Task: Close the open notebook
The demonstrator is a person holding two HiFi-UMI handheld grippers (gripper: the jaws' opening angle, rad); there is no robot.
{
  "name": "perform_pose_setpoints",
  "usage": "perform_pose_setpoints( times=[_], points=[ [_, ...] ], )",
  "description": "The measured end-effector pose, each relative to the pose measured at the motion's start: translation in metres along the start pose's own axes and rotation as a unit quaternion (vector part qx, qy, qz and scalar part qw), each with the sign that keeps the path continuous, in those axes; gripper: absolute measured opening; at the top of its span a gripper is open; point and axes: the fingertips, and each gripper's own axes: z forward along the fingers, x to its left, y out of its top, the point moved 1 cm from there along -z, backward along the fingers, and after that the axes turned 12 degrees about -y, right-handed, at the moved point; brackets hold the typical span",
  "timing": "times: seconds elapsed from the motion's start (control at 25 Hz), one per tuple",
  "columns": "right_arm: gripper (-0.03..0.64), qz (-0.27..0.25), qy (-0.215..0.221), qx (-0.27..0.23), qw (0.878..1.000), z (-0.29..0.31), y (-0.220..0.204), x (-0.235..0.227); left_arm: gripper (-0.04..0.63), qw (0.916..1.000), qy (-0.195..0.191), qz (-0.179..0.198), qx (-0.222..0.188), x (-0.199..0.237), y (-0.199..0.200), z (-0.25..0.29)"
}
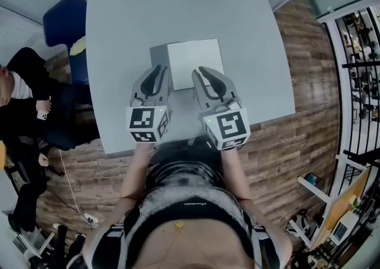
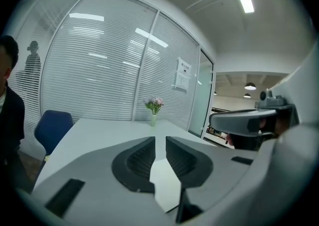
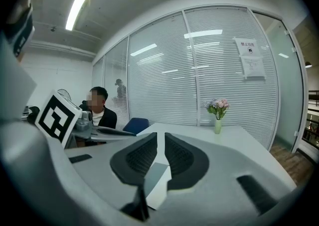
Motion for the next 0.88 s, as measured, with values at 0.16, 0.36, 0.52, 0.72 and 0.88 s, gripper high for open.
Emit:
perform_pose_setpoints(
  times=[0.16,0.36,0.52,0.72,0.88],
  points=[
    [0.046,0.002,0.0,0.007,1.0,0.002,-0.007,0.0,0.044,0.9997,0.009,-0.007,0.02,0.011,-0.02,0.002],
    [0.046,0.003,-0.007,0.018,1.0,0.002,-0.016,-0.002,0.044,0.9987,0.02,-0.024,0.039,0.028,-0.041,0.003],
    [0.046,0.004,-0.015,0.026,1.0,0.0,-0.022,-0.01,0.044,0.9974,0.029,-0.029,0.06,0.036,-0.059,0.007],
    [0.044,0.006,-0.025,0.034,0.999,-0.003,-0.028,-0.017,0.044,0.9954,0.039,-0.037,0.079,0.045,-0.077,0.009],
    [0.044,0.007,-0.031,0.039,0.999,-0.003,-0.032,-0.022,0.044,0.9936,0.047,-0.04,0.095,0.054,-0.091,0.011]
  ],
)
